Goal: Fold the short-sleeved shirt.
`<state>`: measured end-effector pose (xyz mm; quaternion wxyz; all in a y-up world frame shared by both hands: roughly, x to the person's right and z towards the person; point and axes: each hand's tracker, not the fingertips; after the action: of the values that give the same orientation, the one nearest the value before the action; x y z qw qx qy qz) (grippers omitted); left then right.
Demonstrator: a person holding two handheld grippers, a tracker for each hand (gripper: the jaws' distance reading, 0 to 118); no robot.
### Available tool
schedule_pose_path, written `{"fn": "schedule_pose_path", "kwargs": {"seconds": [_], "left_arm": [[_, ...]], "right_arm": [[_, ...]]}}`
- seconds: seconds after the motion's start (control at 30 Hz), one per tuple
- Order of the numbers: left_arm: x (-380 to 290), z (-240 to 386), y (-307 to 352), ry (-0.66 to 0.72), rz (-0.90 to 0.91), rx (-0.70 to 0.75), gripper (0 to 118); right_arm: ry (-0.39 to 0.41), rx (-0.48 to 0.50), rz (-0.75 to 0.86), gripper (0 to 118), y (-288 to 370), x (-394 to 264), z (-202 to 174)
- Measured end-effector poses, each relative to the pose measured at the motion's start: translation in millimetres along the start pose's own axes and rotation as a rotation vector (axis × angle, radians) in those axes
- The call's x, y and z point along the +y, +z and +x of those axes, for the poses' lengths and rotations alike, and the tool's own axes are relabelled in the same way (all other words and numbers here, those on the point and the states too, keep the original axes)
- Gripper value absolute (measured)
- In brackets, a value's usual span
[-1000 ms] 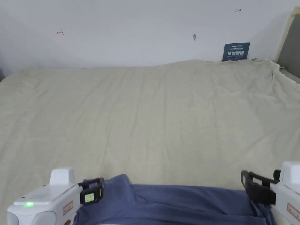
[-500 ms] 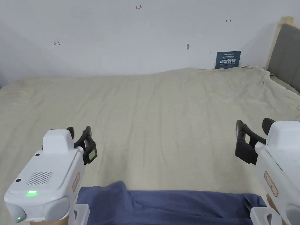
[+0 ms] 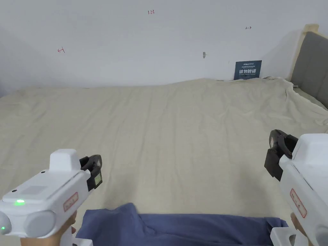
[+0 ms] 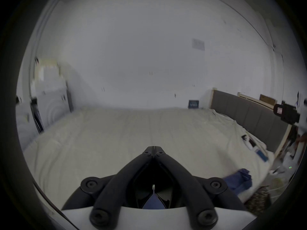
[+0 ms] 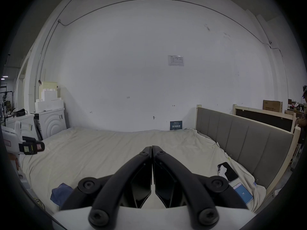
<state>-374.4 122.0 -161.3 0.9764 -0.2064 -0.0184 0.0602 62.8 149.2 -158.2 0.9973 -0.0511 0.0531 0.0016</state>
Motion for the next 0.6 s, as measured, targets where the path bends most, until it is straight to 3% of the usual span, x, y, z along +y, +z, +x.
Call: {"fn": "schedule_pose_path", "kwargs": {"seconds": [0.37, 0.43, 0.47, 0.5, 0.53, 0.6], "left_arm": [[-57.0, -113.5, -44.2, 0.36, -0.406, -0.116, 1], [-71.4, -129.5, -51.5, 0.404, -0.457, -0.06, 27], [-79.5, -134.6, -54.9, 0.427, -0.491, -0.033, 51], [-88.4, -137.5, -58.0, 0.445, -0.539, -0.025, 82], [-95.7, -142.1, -60.4, 0.453, -0.553, -0.017, 96], [-109.6, -149.0, -62.9, 0.45, -0.556, -0.017, 99]], "right_arm": [[0.002, -0.006, -0.062, 0, -9.4, -12.6, -5.9], [0.002, -0.012, -0.076, 0, -11.9, -15.8, -7.3], [0.006, -0.015, -0.084, 0, -13.2, -17.5, -8.3], [0.012, -0.017, -0.092, 0, -14.5, -19.3, -9.5], [0.016, -0.02, -0.1, 0, -15.6, -20.8, -10.6], [0.023, -0.025, -0.114, 0, -13.4, -20.7, -16.2]]}}
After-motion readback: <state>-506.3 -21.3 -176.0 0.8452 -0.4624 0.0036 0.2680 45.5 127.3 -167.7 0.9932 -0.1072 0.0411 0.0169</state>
